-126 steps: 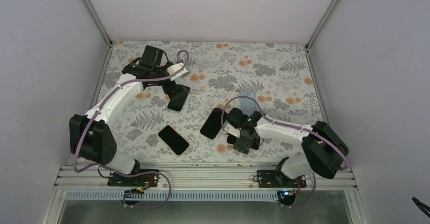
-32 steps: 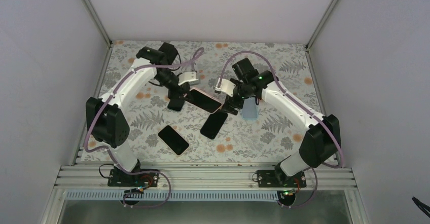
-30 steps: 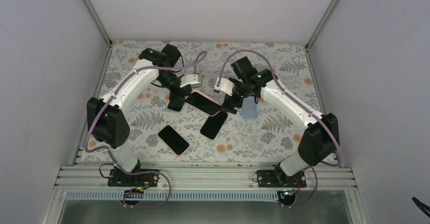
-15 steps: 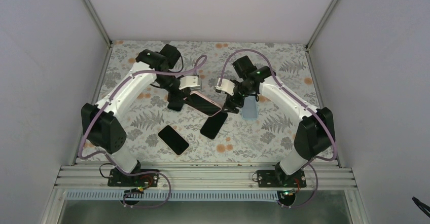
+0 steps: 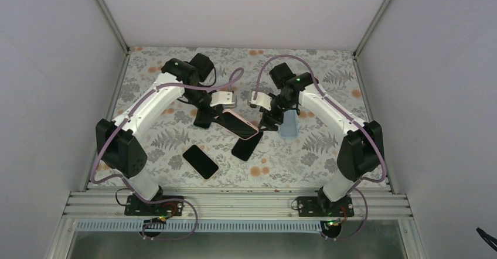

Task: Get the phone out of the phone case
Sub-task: Remove the phone case from the phone.

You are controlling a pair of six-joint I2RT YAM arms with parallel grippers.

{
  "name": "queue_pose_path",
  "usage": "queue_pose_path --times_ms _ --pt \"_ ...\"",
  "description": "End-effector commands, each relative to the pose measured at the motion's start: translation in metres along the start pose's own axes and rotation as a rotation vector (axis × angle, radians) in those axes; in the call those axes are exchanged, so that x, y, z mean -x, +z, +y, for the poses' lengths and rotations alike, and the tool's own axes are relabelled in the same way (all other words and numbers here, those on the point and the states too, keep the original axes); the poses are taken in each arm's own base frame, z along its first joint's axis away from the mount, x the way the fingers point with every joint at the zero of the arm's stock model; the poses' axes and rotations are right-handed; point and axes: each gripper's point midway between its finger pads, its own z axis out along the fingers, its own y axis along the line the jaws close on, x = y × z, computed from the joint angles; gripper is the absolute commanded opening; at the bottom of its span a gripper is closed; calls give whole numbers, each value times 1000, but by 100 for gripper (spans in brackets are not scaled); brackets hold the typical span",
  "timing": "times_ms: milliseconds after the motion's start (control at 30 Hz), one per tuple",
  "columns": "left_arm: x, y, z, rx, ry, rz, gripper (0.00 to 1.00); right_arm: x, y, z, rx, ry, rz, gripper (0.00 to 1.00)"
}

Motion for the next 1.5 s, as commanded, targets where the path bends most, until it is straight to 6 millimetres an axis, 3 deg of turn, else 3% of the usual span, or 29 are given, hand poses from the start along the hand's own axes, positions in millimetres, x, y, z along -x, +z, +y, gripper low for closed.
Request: queue_pose_path --times_ms 0,233,533,800,1100,1300,1467 --pt "20 -13 7 38 50 -63 2 -3 -7 26 109 -10 0 86" --pt "25 -14 8 31 46 -76 2 -1 -7 29 122 -5 0 85" --pt "27 -16 0 18 54 -96 2 2 -5 16 73 -18 -16 82" --pt "32 -11 -8 -9 66 -103 2 4 9 1 90 -16 -5 81" --pt "28 -10 -26 -18 86 -92 2 -7 9 -29 80 -7 3 77" --pt "20 4 -43 -55 90 -51 2 -3 1 -53 60 -5 1 75" --pt "18 5 -45 -51 99 -37 2 0 -2 -65 50 -13 11 73"
